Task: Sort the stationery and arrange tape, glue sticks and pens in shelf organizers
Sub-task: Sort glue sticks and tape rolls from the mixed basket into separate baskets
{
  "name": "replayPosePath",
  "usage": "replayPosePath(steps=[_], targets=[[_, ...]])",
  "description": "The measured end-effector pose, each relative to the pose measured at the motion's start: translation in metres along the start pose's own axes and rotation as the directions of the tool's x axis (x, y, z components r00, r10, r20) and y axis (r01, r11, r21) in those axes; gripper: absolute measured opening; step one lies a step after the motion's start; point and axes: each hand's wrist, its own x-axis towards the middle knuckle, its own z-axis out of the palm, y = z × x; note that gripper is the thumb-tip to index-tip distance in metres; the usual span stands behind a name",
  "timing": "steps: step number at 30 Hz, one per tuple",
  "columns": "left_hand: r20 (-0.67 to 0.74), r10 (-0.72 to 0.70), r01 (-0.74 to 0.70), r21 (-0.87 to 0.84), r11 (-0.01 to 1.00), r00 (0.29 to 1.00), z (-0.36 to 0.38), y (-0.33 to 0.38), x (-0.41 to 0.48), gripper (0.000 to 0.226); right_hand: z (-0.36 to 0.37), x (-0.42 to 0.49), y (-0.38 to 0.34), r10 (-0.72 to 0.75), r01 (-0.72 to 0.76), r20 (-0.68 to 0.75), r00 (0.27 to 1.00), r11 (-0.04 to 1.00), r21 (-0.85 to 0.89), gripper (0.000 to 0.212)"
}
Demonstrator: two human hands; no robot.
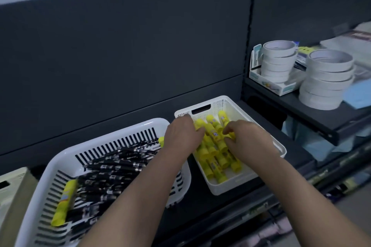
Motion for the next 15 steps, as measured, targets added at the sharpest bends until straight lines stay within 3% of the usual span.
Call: replayPosePath(steps=[10, 13, 15], targets=[[-0.103, -0.19, 0.198, 0.068, 0.978, 0.976, -0.051, -0.077, -0.017, 0.017, 0.016, 0.006, -0.066, -0.238, 0.232, 0.011, 0.971, 0.957, 0.171, 0.018], [-0.034, -0.243, 0.245, 0.074, 0.967, 0.97, -0.062, -0.108, -0.032, 0.01, 0.025, 0.005, -0.094, -0.29, 0.274, 0.047, 0.956, 0.939, 0.208, 0.019], [0.029, -0.201, 0.2, 0.033, 0.979, 0.979, -0.063, -0.121, -0.042, 0.009, 0.032, -0.001, -0.106, -0.317, 0.305, 0.055, 0.947, 0.939, 0.16, 0.021]])
